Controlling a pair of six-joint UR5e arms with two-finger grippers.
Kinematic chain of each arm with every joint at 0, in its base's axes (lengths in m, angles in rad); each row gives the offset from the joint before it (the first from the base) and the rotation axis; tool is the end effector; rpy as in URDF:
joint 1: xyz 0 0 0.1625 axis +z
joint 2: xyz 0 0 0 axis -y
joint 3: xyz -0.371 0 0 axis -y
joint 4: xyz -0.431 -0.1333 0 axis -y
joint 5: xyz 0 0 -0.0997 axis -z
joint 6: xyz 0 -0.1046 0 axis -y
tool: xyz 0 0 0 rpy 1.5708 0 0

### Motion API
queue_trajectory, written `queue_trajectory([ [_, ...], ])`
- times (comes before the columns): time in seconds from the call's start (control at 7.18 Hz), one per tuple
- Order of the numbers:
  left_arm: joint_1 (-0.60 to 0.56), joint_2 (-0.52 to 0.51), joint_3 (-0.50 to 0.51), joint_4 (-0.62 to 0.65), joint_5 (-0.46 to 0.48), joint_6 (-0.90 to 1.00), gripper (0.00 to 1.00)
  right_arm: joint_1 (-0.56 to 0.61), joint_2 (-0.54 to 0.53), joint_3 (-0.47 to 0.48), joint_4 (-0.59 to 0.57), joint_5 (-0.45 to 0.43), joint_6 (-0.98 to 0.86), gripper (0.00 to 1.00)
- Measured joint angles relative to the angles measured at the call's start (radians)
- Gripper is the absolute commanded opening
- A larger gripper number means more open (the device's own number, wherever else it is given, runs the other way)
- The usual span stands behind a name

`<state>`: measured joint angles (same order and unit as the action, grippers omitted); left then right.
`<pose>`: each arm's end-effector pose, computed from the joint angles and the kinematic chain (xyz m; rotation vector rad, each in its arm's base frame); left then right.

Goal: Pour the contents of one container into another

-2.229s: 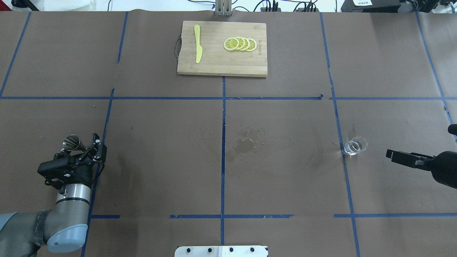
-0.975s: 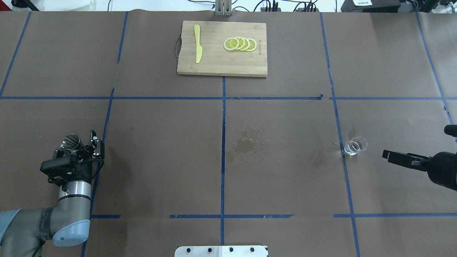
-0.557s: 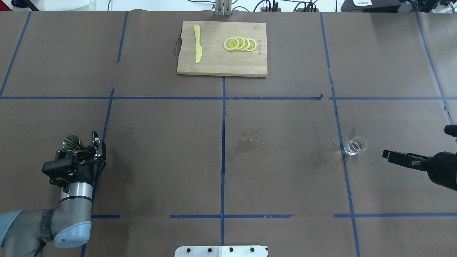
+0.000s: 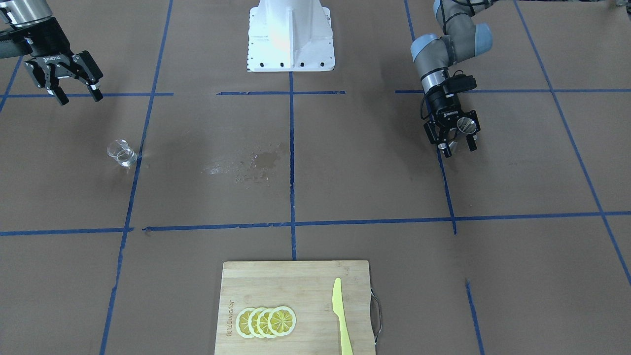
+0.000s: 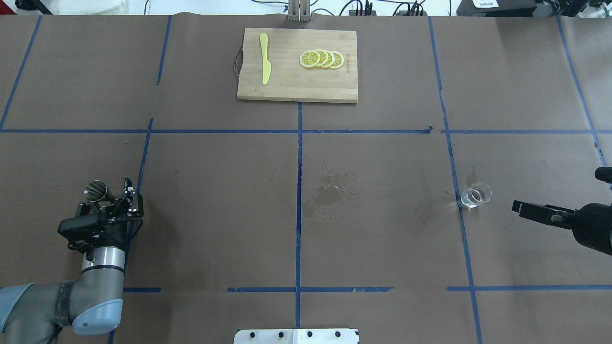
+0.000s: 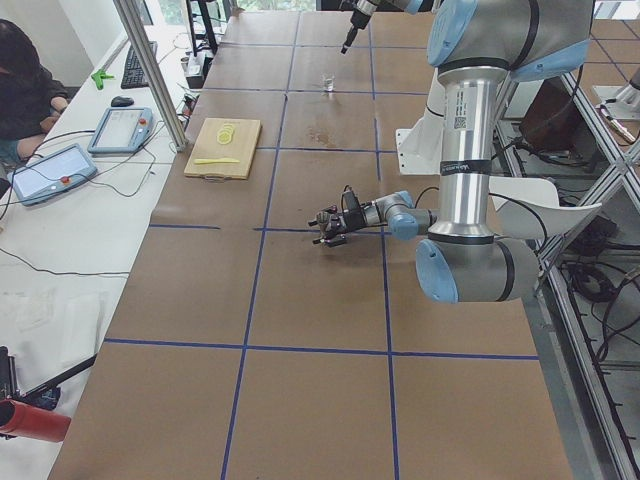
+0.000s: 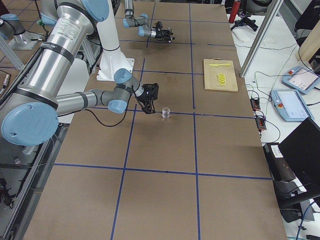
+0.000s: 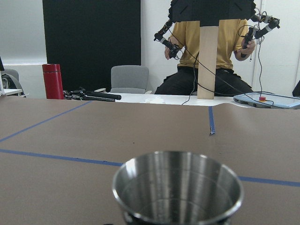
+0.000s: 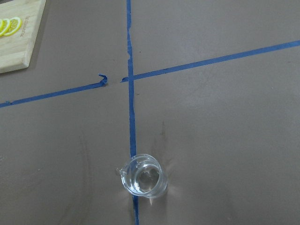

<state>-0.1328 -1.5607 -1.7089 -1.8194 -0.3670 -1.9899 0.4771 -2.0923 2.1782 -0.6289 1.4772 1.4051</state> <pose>0.4950 -0.2991 0.4767 1.1549 0.5071 -0.7049 -0.2765 -0.3040 0.4157 0.4073 -0.9523 0.3313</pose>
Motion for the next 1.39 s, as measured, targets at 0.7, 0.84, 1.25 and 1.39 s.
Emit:
queue_trajectory([
  [0.7, 0.01, 0.002, -0.002, 0.0, 0.003, -0.002, 0.41, -0.003, 0.0, 0.0, 0.0, 0.0, 0.001, 1.0],
  [0.84, 0.01, 0.005, -0.005, 0.0, 0.003, -0.003, 0.29, -0.004, 0.0, 0.0, 0.0, 0.0, 0.001, 1.0],
  [1.25, 0.01, 0.023, -0.03, 0.0, 0.014, -0.003, 0.0, -0.007, 0.0, 0.0, 0.001, 0.0, 0.019, 1.0],
  [1.39, 0.01, 0.036, -0.052, 0.0, 0.016, -0.003, 0.0, -0.007, 0.0, 0.0, 0.001, 0.0, 0.021, 1.0],
])
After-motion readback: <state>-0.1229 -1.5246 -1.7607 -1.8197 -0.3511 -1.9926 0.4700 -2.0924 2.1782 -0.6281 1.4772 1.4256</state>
